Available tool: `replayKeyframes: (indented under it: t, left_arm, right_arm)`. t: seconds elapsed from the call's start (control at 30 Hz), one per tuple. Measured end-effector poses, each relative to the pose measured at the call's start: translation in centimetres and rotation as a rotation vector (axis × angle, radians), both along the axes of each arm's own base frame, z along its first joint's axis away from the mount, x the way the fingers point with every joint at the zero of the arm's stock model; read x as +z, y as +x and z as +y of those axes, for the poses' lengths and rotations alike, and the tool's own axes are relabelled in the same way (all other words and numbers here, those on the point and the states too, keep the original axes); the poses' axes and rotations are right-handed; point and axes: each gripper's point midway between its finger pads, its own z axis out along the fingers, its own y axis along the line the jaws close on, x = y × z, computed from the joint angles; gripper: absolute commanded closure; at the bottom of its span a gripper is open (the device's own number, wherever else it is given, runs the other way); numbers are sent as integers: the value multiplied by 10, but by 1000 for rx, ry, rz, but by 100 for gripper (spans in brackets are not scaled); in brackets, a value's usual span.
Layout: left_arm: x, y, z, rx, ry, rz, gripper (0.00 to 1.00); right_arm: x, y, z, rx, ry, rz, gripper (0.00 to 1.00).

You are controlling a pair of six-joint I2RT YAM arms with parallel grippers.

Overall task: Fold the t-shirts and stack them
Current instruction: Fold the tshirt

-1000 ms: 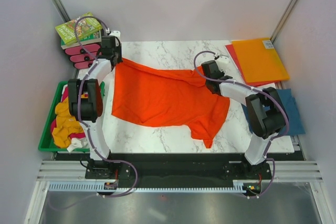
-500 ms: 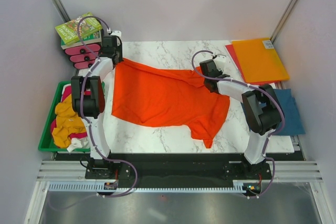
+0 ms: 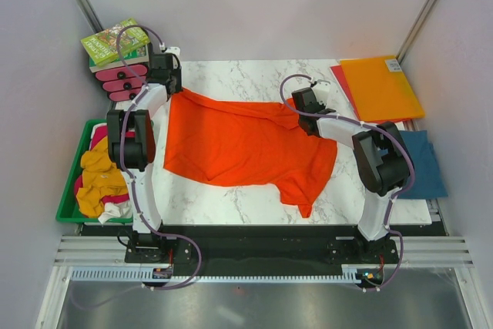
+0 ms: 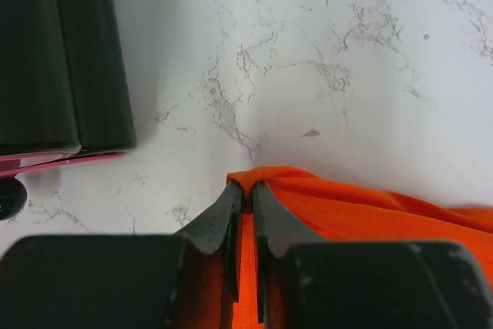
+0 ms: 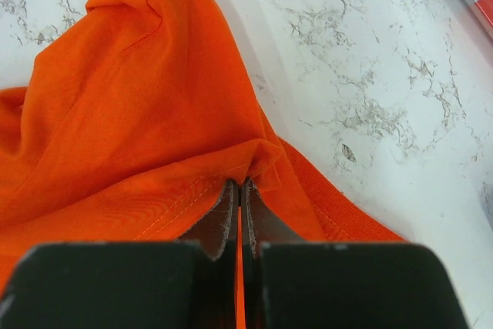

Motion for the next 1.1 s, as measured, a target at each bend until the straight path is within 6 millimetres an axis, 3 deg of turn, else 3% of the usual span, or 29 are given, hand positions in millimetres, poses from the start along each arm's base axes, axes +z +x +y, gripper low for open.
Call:
replayKeyframes:
  t: [0.2,0.3,0.37,0.83,1.1]
  left_arm:
    - [0,0,-3,-14,-11,1,77]
    - [0,0,-4,-17,-12,1,63]
    - [-1,0,-4,-17,-14,4,60]
    - [-2,3,-7,-30,-25,7,60]
    - [-27,0,-7,-28,-24,60,60]
  right_arm:
    - [-1,0,0,0,0,2,100]
    - [-2,0,0,0,-1,3,100]
    - [-3,0,0,0,-2,6,100]
    - [-6,-1,0,1,-4,12,100]
    - [-8,-1,0,1,-5,16,100]
